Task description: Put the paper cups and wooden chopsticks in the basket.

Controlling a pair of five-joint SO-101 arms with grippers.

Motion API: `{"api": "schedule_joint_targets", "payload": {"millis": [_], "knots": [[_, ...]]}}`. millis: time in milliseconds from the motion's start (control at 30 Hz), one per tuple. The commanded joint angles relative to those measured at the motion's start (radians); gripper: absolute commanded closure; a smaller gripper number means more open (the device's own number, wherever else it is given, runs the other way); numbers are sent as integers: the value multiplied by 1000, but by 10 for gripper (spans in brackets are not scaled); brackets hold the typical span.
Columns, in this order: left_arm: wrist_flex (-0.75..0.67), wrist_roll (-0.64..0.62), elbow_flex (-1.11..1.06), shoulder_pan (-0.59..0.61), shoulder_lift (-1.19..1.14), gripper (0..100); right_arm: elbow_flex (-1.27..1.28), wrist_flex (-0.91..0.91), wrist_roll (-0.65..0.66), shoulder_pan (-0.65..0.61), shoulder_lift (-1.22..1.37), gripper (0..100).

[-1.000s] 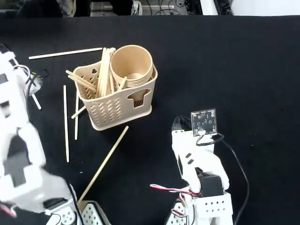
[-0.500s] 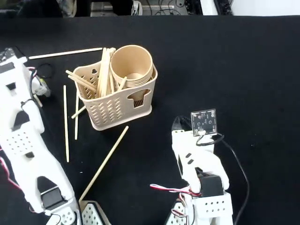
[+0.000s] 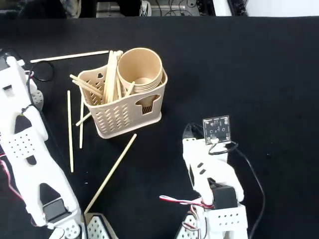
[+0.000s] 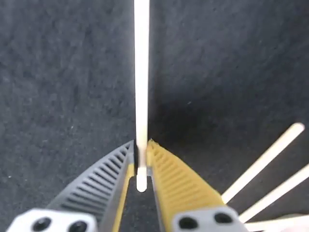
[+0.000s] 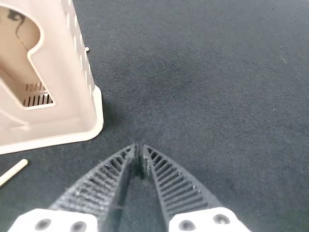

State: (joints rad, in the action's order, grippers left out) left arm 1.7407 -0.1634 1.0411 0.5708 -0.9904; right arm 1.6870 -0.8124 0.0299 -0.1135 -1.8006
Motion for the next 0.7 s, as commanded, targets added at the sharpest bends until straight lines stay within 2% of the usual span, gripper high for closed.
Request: {"api": "schedule_joint_targets", "payload": {"millis": [0,100,300,433,667], "knots": [[23,75,-84,13,80,971,-4,-3,-3,-8,-85,982],[23,101,-288,-15,170,971,-4,-3,-3,-8,-85,982],[12,175,-750,-53,519,971,-4,-3,-3,-8,-85,982],[-103,186,-1052,-45,789,966,-4,-3,-3,-8,-85,982],[-397,186,-1440,-10,1157,718,-4,-3,-3,-8,-85,982]]}}
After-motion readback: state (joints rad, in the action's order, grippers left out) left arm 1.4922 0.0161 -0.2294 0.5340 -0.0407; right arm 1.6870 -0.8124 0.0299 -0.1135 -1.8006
